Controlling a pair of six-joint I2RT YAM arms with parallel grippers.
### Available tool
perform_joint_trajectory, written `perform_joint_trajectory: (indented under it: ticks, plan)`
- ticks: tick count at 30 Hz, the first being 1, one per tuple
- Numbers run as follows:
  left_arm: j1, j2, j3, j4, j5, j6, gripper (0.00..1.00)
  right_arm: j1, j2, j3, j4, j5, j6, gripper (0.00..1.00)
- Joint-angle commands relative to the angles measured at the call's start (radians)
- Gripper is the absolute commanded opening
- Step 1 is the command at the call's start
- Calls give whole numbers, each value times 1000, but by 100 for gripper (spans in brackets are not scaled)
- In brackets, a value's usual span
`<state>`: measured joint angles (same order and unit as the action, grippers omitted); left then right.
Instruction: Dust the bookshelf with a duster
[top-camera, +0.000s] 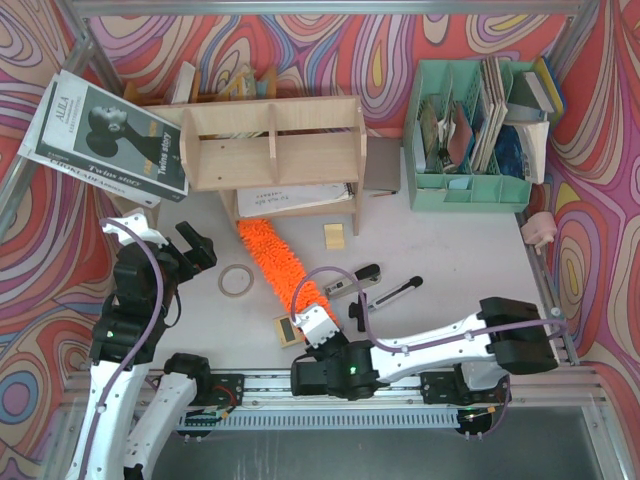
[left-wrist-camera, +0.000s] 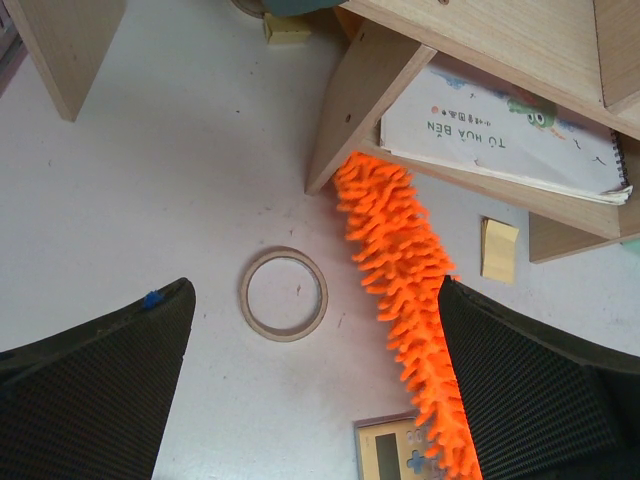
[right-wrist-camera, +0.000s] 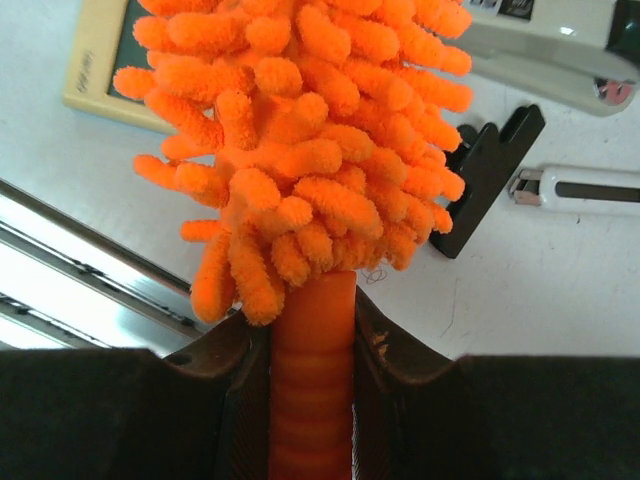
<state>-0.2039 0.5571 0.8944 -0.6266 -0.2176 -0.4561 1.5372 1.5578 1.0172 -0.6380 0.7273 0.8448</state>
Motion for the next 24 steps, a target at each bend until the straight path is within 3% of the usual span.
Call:
perform_joint_trajectory:
  ticks: [1, 17, 24]
  plan:
    - [6, -1, -13, 0, -7, -4, 99, 3, 52, -27, 58, 16, 27, 0]
    - [6, -4, -11, -2, -9, -5, 99, 3, -25, 80, -3, 138, -26, 0]
    - [6, -6, -13, -3, -9, -6, 99, -16, 18, 24, 46, 56, -11, 0]
